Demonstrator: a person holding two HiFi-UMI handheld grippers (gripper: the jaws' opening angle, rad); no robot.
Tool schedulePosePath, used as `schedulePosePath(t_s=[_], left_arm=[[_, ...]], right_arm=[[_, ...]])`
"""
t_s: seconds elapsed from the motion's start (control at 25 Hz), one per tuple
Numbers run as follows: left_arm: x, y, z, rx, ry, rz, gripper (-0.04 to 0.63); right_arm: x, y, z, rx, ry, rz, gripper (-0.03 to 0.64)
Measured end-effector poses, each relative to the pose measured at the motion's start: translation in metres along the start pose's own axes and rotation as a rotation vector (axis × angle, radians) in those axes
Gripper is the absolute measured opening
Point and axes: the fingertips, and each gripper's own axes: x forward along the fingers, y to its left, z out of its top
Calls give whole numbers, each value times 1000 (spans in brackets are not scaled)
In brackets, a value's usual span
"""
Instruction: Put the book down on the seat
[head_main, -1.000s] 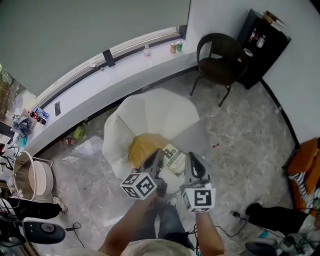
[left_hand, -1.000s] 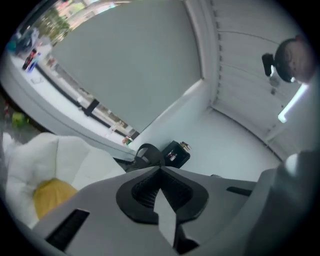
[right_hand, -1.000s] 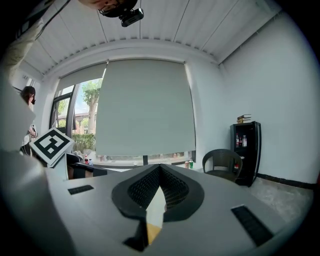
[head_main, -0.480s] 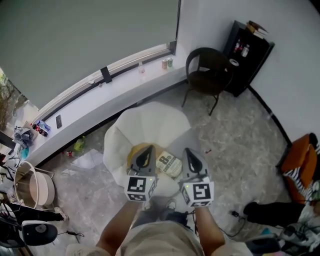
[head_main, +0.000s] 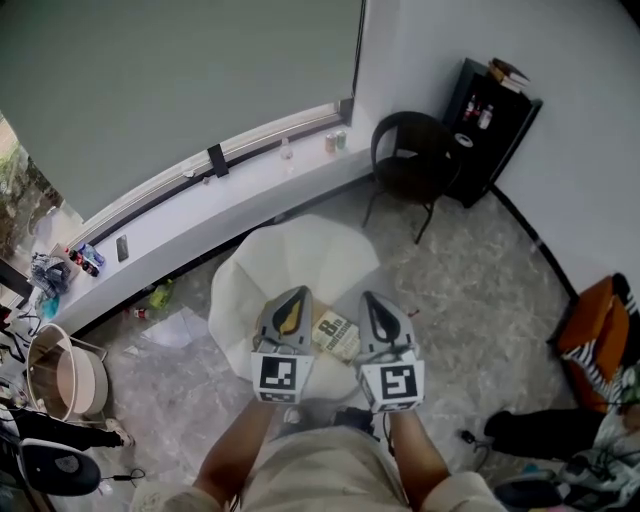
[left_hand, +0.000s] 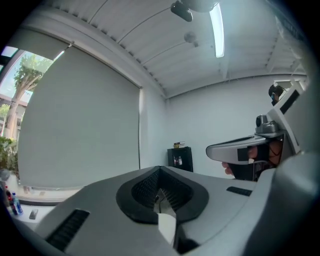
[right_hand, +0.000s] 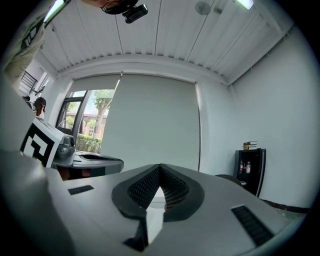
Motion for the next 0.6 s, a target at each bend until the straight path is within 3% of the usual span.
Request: schedulePosePath(t_s=[0.6], left_arm=[[-15,8,3,-30,-21,4,5]], right_arm=[[-6,7,18,-13,-63,-30,-2]])
